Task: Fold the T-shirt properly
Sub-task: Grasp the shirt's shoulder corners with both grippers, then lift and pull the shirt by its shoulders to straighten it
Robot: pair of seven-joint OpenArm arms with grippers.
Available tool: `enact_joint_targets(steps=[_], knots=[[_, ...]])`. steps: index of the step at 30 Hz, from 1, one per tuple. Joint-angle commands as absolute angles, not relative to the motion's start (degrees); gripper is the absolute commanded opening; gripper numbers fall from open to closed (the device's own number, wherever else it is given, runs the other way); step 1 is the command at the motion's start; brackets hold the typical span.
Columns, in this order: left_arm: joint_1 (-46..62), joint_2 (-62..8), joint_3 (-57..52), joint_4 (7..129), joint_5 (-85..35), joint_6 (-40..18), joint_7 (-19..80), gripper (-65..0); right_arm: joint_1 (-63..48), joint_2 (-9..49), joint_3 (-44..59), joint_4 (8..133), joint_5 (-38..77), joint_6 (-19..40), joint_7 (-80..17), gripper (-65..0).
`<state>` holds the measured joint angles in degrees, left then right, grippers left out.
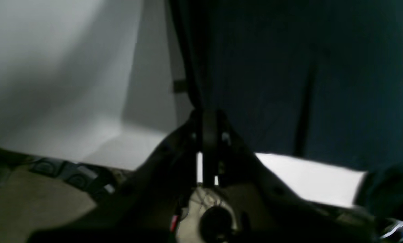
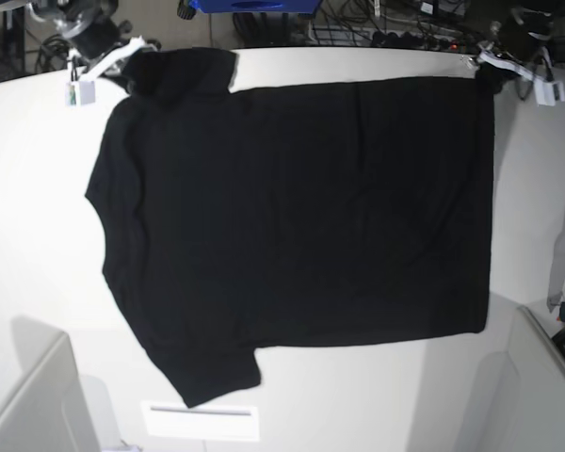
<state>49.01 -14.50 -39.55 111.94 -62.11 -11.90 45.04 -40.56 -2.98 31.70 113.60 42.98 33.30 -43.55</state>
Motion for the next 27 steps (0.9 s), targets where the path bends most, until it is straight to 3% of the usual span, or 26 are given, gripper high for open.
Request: enact_joint_targets(steps=[1,9,12,20,27], knots=[[47.8,-15.3,-42.1,113.0,-64.8,-11.9,46.2,-65.0,-39.5,-2.7,32.2,114.6,44.1,33.6,-44.1,-65.0],[29.3,-14.2,-50.9,112.5,-65.8,-7.2,70.0,-65.0,-21.8,-3.1,41.0,114.4,43.6,33.4,-63.3,-65.0],[24.6,-13.1,-50.6,112.4,-61.2,-7.1,72.4,-65.0,-14.8,-2.9,41.6,114.3,43.5,27.6,-67.6,-65.0],[15.6,-11.1,-50.3,110.5,-52.6,-7.1,73.5,-65.0,0.2,-1.0,40.1,105.4,43.5,19.6,-70.3,-65.0],[8.4,-11.4,-44.1,103.3,-48.9,-7.1,73.5,-65.0,6.4,2.2,31.3,94.5,43.5,14.1,-62.6,-65.0]])
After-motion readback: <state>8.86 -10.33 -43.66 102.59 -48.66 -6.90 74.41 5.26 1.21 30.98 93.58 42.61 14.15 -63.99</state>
